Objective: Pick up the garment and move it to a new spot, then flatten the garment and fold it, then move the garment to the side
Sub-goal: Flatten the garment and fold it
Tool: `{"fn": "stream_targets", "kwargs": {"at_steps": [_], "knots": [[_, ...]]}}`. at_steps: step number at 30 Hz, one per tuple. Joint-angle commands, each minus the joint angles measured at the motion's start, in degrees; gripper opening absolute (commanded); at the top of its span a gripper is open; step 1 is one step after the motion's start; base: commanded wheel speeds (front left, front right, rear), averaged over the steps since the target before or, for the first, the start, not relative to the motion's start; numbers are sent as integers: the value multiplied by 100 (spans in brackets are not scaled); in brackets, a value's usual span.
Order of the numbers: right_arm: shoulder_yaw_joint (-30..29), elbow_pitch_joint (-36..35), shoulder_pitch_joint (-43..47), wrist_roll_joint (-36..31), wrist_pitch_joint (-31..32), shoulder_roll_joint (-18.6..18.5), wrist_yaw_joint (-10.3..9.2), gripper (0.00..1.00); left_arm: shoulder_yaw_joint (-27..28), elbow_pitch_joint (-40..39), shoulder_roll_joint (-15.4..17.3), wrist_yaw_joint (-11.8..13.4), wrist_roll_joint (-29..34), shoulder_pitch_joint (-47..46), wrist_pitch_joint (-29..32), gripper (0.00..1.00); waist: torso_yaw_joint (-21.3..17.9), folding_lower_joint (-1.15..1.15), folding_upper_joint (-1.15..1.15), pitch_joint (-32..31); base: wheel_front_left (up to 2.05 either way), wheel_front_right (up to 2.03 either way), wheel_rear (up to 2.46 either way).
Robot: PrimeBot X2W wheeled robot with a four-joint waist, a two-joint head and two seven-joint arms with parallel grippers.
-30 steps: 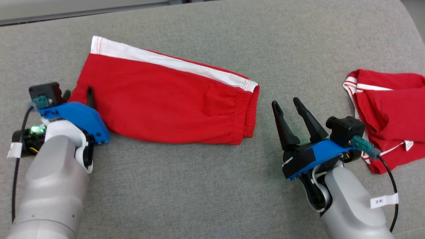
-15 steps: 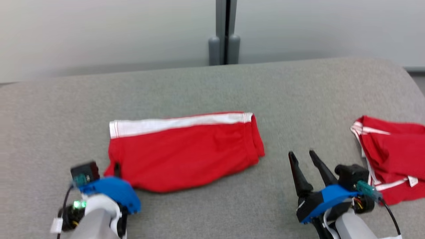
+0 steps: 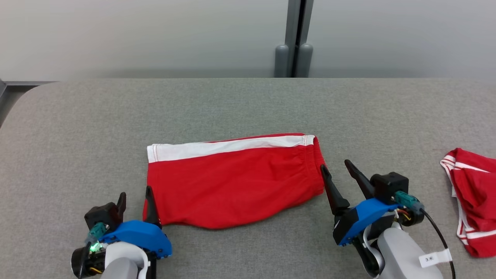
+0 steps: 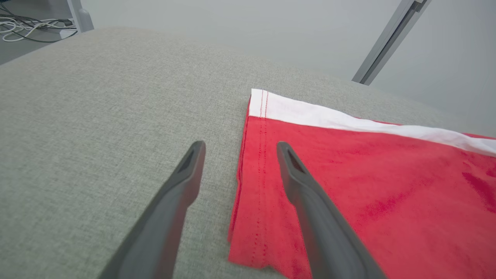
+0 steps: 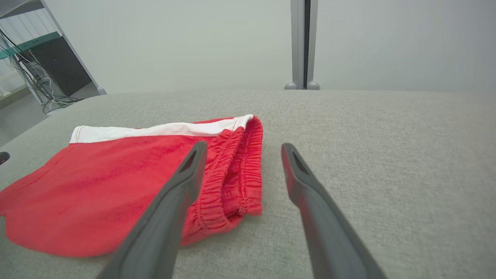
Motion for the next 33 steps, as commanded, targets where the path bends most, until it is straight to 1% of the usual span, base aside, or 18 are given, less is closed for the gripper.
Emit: {"fn": "stream_targets", "kwargs": {"at_steps": [1,4,7,11,15,17,19,20,21,22,25,30,33], "knots": [[26,173,-176,-118,-16,7,1,100,-84,-129,-7,-1,-30,149,-22,100,125,0,0,80,0,0,0],[-14,710,-518,-295,-17,5,1,100,-426,-327,-10,35,-231,254,-23,100,319,0,0,150,0,0,0],[-220,1236,-801,-561,-18,4,1,100,-748,-432,-5,121,-471,290,-23,100,481,0,0,238,0,0,0],[-469,1767,-933,-825,-17,11,1,100,-866,-602,-9,288,-733,289,-23,100,646,0,0,368,0,0,0],[-328,2048,-903,-475,-16,9,1,100,-877,-743,-7,382,-734,319,-23,100,708,0,0,465,0,0,0],[-125,2118,-826,-168,-3,10,1,100,-850,-788,-7,399,-688,344,-23,100,704,0,0,489,0,0,0],[219,2052,-745,179,-2,27,2,100,-844,-829,-12,384,-669,360,-23,100,690,0,0,505,0,0,0],[368,2004,-720,313,0,26,2,87,-850,-841,-10,371,-646,364,-23,100,672,0,0,508,0,0,0],[504,1927,-707,466,1,26,2,38,-862,-850,-9,361,-646,364,-23,100,655,0,0,510,0,0,0],[585,1879,-697,604,1,24,2,0,-863,-860,-6,358,-676,368,-24,100,633,0,0,498,0,0,0],[570,1683,-697,750,-9,15,1,0,-894,-928,-9,366,-655,364,-24,100,561,0,0,472,0,0,0],[191,1406,-531,736,-10,-13,1,0,-858,-969,-6,332,-592,410,-24,100,399,0,0,348,0,0,0],[-53,1240,-339,748,-10,-96,1,0,-879,-951,-9,291,-575,501,-24,100,292,0,0,242,0,0,0]]}}
